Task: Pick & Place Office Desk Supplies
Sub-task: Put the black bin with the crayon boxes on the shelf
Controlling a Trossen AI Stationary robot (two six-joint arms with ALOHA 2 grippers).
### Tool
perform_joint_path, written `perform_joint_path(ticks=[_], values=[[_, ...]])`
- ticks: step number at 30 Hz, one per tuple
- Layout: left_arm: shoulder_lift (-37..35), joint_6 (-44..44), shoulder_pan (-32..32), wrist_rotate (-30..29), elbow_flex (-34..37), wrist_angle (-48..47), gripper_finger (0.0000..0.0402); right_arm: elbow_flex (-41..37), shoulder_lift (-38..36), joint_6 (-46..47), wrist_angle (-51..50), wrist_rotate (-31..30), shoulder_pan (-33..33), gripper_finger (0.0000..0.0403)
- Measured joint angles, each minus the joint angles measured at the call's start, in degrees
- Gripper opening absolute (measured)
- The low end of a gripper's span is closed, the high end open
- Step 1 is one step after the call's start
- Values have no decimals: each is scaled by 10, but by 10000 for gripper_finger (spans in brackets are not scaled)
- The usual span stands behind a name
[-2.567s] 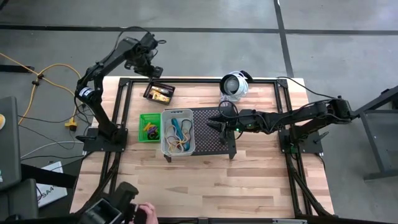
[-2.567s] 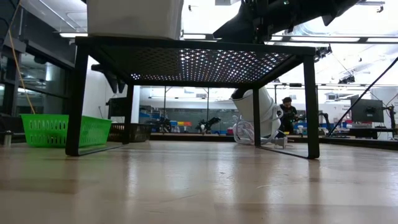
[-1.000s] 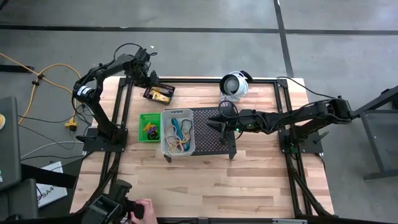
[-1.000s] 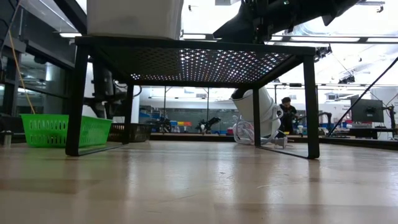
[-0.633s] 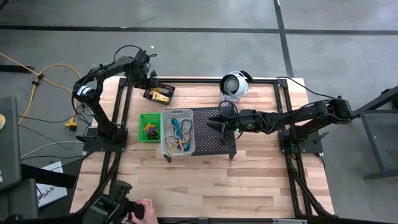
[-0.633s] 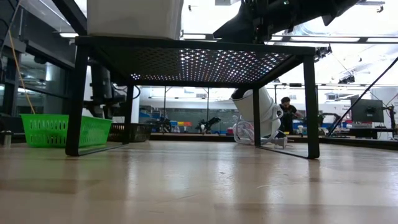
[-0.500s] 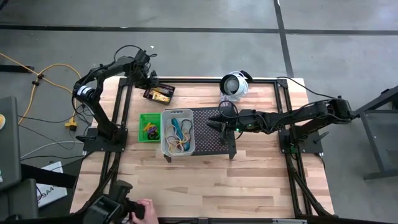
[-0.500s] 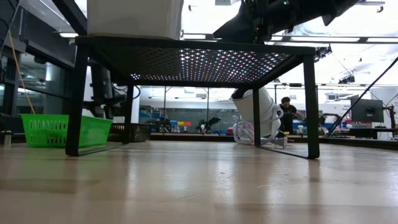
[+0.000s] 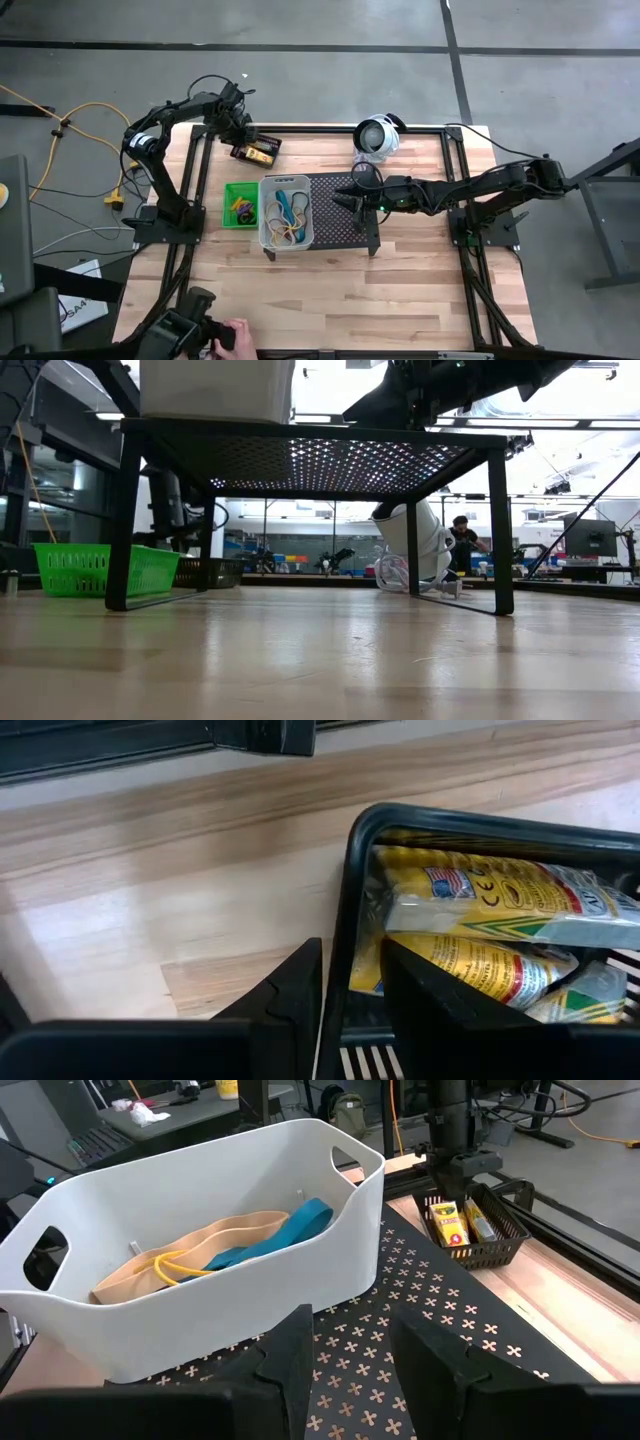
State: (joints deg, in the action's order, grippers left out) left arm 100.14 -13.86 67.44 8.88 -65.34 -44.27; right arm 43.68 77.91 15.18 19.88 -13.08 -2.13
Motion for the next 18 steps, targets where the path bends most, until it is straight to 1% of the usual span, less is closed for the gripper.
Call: perform_joint_path(ticks=[6,13,18], values=[[-1,-2,1,0,0,0,98,0,0,0,0,0,0,121],[-27,6,11,-2,-1,-2,98,0,0,0,0,0,0,121],[-28,15,15,-2,-1,-5,98,0,0,0,0,0,0,121]])
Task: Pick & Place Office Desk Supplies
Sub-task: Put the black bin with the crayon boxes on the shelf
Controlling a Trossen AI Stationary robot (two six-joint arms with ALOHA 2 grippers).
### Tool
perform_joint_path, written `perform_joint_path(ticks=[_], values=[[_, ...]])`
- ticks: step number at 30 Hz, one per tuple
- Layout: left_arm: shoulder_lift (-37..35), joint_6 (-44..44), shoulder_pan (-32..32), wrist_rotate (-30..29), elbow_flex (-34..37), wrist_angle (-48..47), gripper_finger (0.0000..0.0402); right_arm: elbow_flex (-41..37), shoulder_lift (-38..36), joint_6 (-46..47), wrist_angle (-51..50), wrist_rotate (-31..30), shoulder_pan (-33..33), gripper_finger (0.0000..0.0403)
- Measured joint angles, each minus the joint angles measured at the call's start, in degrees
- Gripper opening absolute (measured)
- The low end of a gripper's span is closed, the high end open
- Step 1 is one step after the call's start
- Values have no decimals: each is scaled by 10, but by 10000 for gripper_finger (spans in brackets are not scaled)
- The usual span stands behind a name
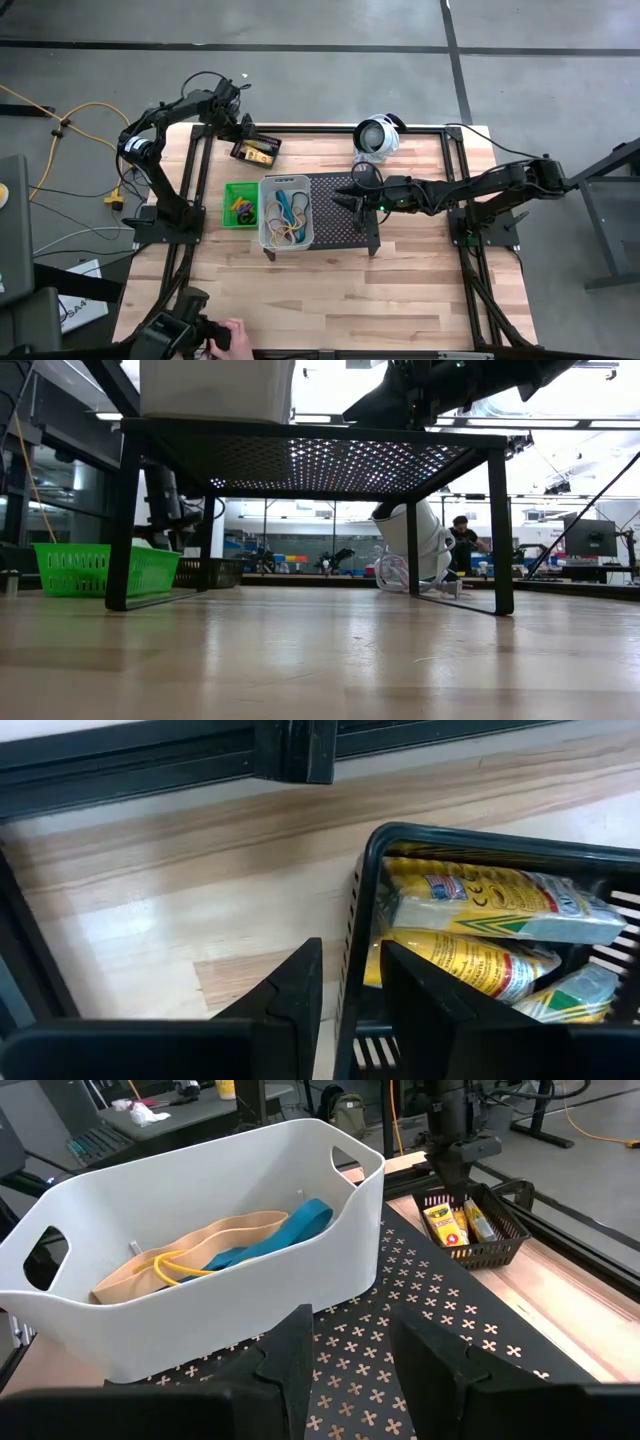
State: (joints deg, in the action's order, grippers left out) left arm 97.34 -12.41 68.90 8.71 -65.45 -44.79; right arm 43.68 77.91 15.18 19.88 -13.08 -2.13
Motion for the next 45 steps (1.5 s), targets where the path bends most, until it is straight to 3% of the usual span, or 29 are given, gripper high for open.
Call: perform_joint_path(ticks=[11,20,45], values=[[0,9,0,-7,0,-3,89,0,0,0,0,0,0,121],[0,10,0,-7,0,-5,10,0,0,0,0,0,0,121],[0,21,0,-5,0,-10,6,0,0,0,0,0,0,121]])
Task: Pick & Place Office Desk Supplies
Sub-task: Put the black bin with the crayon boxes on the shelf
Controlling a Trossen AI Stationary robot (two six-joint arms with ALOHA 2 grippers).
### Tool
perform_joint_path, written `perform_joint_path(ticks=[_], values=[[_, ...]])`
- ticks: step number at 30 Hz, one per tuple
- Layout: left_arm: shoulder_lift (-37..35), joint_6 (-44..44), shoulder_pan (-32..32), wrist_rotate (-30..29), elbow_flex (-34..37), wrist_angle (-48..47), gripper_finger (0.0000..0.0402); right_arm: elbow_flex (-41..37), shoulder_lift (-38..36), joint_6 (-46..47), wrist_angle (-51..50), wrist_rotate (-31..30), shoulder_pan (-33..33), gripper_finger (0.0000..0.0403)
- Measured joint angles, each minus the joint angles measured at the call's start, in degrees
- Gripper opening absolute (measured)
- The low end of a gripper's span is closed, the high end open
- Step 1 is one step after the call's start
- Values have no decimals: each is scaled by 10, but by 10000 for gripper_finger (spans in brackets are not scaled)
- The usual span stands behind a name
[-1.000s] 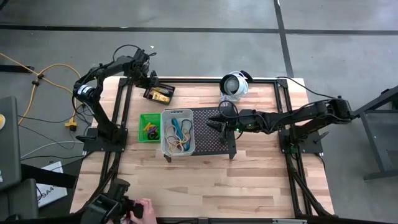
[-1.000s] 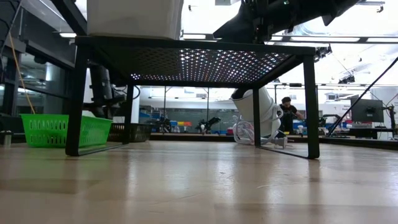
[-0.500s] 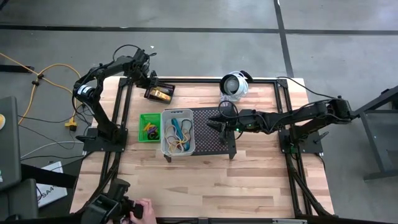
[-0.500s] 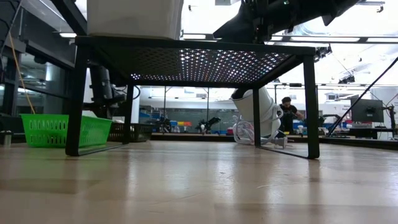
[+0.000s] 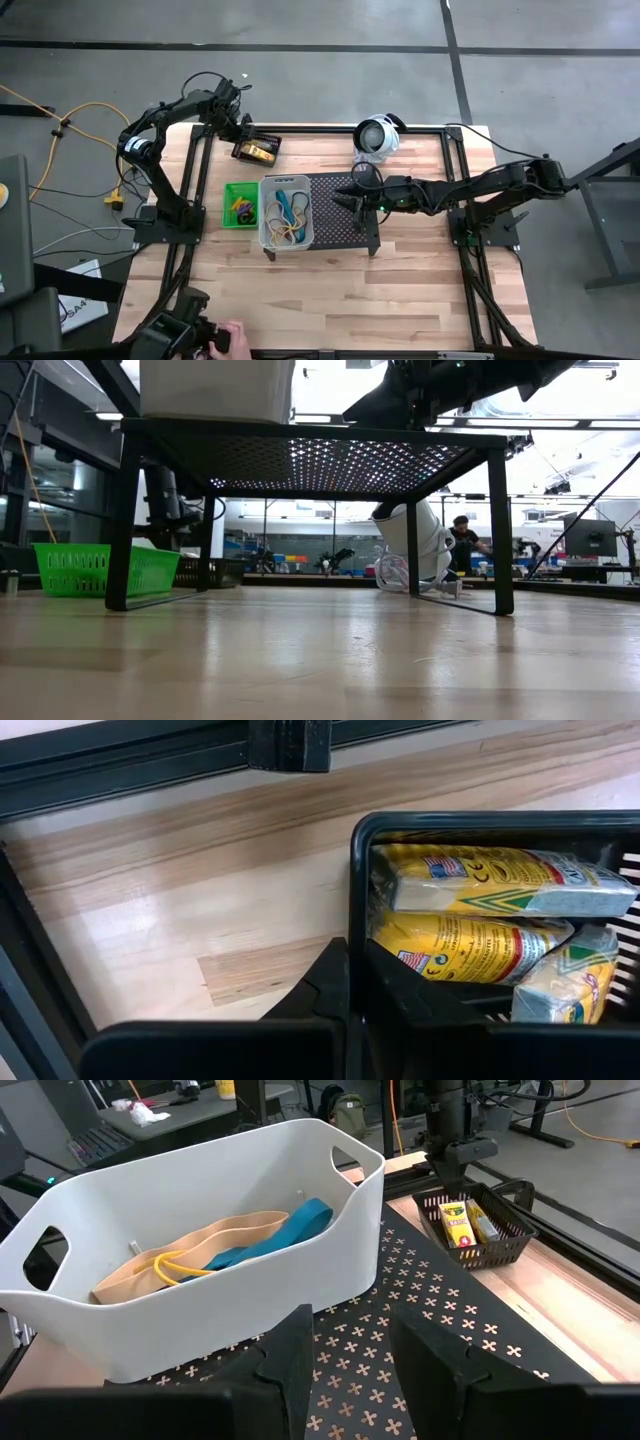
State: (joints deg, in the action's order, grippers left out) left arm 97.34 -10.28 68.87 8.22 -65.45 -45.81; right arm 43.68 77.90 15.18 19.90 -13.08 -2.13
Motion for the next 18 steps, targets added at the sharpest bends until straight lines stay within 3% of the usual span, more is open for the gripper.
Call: perform_joint_path(ticks=[8,18], values=[[-18,-2,-2,31,-9,-17,5,0,0,0,0,0,0,121],[-80,-5,-2,24,-68,-97,3,0,0,0,0,0,0,121]])
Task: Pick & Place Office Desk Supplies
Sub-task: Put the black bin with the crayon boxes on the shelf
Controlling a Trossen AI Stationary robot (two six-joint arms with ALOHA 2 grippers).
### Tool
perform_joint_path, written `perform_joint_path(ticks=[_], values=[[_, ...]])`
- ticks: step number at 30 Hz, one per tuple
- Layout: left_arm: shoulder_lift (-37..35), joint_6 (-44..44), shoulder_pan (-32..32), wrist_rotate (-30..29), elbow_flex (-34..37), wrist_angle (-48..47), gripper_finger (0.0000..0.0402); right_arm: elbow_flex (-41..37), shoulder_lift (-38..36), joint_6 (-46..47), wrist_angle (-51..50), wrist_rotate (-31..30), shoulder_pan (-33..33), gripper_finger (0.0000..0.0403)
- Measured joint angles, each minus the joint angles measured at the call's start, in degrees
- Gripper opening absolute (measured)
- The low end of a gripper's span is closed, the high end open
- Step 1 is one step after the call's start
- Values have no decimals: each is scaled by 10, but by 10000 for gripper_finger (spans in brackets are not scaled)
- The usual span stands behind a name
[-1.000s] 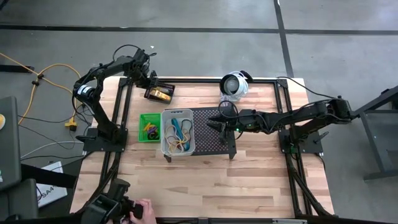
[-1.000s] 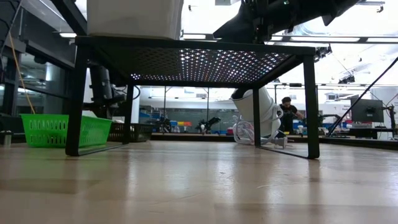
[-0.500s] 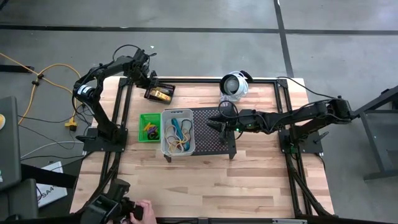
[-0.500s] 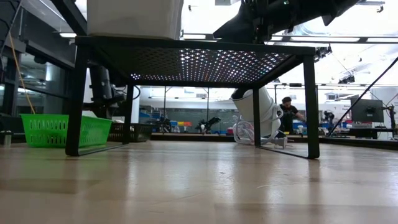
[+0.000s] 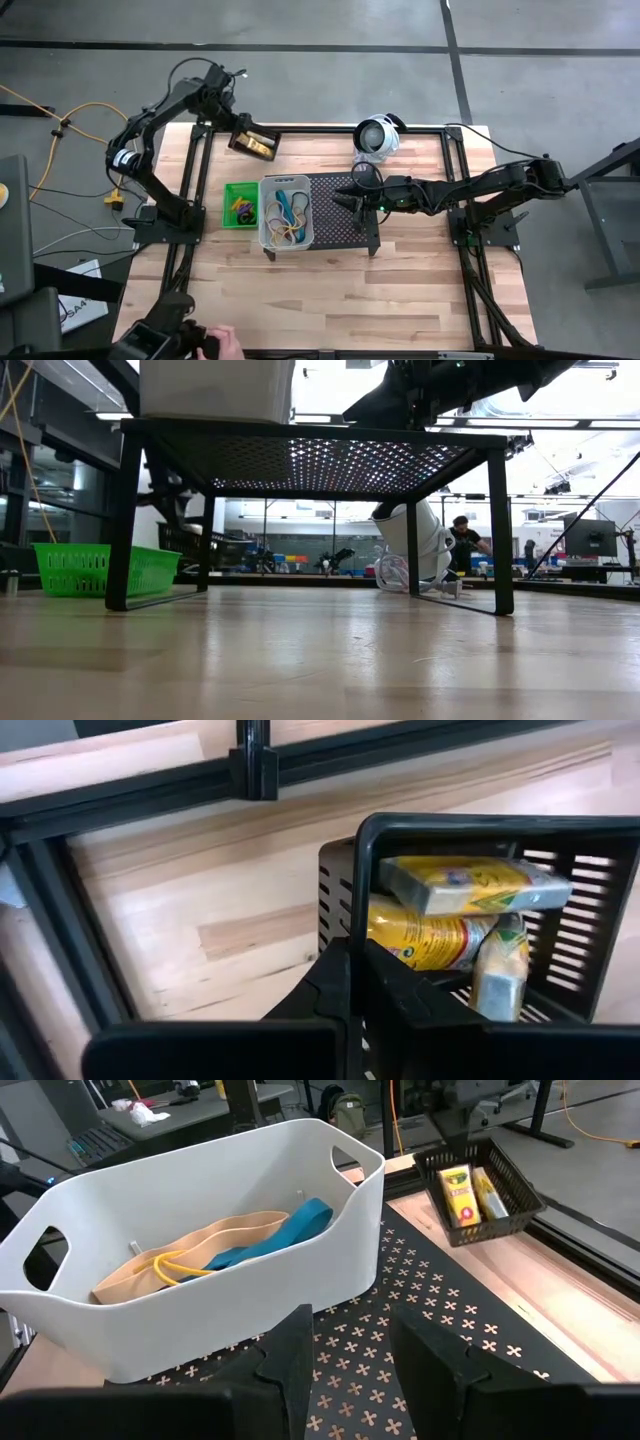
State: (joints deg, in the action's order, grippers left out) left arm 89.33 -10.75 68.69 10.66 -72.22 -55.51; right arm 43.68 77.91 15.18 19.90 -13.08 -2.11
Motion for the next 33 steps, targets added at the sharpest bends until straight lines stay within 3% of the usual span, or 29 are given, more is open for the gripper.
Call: perform_joint_path(ticks=[6,13,18,26,33], values=[[-3,0,3,2,-5,-6,3,0,0,0,0,0,0,121],[-3,5,16,57,-20,-12,2,0,0,0,0,0,0,121],[-3,5,12,64,-75,-52,2,0,0,0,0,0,0,121],[-3,4,-38,26,-188,-129,2,0,0,0,0,0,0,121],[-3,2,-77,27,-228,-148,2,0,0,0,0,0,0,121]])
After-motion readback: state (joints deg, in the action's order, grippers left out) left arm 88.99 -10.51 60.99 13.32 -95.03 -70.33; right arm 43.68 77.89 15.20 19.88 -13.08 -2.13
